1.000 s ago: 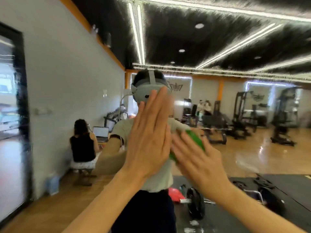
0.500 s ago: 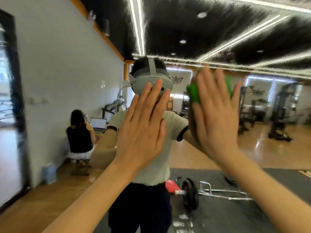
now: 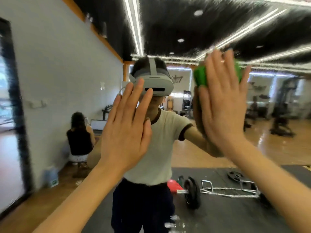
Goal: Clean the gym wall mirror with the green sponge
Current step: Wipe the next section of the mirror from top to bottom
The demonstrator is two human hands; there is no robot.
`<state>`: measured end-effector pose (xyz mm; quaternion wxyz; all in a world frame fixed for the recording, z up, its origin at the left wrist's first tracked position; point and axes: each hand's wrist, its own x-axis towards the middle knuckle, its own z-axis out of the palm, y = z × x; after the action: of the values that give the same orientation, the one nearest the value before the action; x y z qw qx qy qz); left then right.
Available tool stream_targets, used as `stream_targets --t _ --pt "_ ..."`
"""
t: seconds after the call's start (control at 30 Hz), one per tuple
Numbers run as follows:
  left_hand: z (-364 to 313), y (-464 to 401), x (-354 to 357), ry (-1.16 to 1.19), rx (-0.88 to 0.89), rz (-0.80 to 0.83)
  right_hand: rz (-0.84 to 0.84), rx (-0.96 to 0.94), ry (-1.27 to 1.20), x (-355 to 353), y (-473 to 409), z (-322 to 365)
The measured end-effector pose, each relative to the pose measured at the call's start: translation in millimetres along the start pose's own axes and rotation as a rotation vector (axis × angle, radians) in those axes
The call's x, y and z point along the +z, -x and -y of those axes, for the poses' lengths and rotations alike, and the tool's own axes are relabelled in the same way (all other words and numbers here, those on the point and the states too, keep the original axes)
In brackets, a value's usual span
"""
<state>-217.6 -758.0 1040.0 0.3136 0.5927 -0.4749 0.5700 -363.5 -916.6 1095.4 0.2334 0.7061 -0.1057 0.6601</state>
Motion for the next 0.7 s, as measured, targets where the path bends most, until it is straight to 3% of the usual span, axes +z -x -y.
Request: stream_targets --t 0.13,0.23,0.3,0.4,0.47,0.53,0.63,0.7 --pt "-1.6 -0.2 -2.3 0.035 -0.008 0.002 0.272 -0.459 0.062 -11.8 137.8 12.3" --pt "-2.2 -0.6 -2.3 0.025 -0.013 0.007 0.348 -0.682 0.089 -22.3 138.0 -16.7" --pt "-2.4 -0.2 -2.6 0.036 -0.018 0.015 0.247 -0.573 0.086 -18.5 84.9 -33.1" --pt "-4.3 -0.9 -4.9 0.084 -0.03 0.009 0.061 -0.178 0.031 -15.4 3.2 -47.2" --pt "-7.4 -1.0 -6.0 0.117 -0.046 0.005 0.011 -0.03 0.001 -12.3 -3.1 -38.4" --pt "-9.8 -0.9 -6.8 0.144 -0.064 0.005 0.059 -0.096 0.033 -8.6 42.9 -25.4" --pt "-10.5 -0.8 -7.1 0.135 -0.063 0.014 0.251 -0.39 0.072 -19.4 150.7 -19.7" --pt "-9.7 -0.7 -7.5 0.112 -0.055 0.022 0.318 -0.549 0.085 -30.9 172.2 -32.6"
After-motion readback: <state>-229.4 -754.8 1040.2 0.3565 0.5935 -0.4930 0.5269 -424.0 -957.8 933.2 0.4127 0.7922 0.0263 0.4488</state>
